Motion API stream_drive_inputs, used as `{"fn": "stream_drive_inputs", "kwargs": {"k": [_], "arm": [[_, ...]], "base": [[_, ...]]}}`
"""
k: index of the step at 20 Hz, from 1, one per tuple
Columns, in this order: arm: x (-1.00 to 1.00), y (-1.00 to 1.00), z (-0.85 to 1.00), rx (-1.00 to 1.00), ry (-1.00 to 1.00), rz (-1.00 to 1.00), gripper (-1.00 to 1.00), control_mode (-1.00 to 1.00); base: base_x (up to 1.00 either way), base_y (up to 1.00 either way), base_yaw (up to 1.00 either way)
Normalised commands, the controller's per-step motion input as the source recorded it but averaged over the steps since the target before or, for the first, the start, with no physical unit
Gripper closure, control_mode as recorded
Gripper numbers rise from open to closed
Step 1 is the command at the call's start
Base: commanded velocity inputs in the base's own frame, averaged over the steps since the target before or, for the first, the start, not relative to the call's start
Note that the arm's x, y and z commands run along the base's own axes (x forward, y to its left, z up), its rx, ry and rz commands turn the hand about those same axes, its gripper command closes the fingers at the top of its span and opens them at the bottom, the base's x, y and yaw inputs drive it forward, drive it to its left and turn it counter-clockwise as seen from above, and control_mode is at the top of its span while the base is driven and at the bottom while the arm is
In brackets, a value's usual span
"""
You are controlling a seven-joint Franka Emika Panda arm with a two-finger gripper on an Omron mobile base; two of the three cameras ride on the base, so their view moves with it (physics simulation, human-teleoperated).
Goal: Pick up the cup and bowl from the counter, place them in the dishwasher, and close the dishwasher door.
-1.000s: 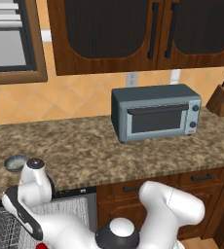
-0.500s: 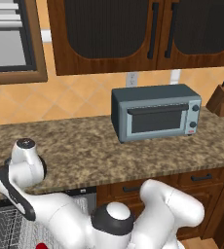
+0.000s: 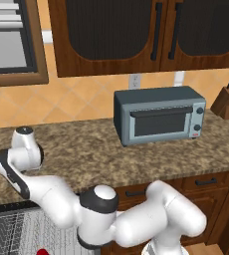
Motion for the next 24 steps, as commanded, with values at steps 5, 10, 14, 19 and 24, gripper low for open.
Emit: {"fn": "stream_drive_inputs", "kwargs": {"k": [5, 10, 14, 19, 24], "arm": [[0.24, 0.00, 0.00, 0.00, 0.00, -0.01, -1.00, -1.00], [0.21, 0.00, 0.00, 0.03, 0.00, -0.07, -1.00, -1.00], [0.04, 0.00, -0.07, 0.02, 0.03, -0.08, -1.00, -1.00], [0.00, 0.00, -0.44, 0.00, 0.11, -0.05, -1.00, -1.00], [0.00, 0.00, -0.45, 0.00, 0.10, -0.05, -1.00, -1.00]], "base": [[0.00, 0.00, 0.00], [0.00, 0.00, 0.00], [0.00, 0.00, 0.00], [0.00, 0.00, 0.00], [0.00, 0.00, 0.00]]}}
